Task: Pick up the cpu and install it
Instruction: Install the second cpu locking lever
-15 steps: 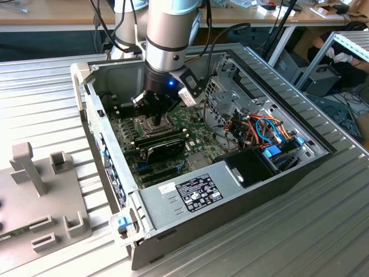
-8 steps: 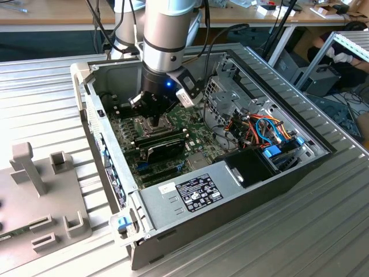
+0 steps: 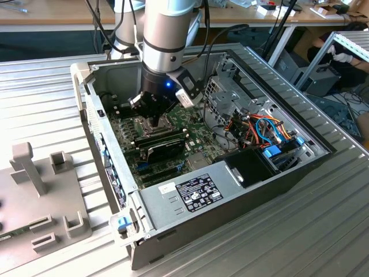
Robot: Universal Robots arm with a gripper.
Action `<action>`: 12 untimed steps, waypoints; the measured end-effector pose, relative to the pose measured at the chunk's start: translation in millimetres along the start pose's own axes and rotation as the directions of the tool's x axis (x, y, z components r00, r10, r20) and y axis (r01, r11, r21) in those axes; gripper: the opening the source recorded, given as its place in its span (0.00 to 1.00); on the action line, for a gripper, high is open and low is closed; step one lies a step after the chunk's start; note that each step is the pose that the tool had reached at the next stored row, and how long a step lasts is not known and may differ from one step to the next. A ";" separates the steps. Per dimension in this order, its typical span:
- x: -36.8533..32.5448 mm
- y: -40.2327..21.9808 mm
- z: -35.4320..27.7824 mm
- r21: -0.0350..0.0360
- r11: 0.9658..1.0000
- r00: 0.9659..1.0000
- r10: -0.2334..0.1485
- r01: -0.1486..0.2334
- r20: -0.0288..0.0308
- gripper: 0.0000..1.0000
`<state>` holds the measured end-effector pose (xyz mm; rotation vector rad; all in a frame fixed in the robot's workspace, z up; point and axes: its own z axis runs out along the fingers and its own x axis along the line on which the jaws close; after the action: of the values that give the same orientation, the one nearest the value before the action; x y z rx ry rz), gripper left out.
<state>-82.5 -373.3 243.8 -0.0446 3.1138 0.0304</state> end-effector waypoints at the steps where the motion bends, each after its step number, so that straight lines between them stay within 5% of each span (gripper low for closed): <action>1: 0.0 0.0 0.2 0.000 1.000 1.000 0.000 0.000 0.000 0.11; 12: 3.9 0.1 2.1 0.002 1.000 1.000 0.000 0.000 0.000 0.11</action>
<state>-86.3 -373.3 241.6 -0.0447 3.1143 0.0267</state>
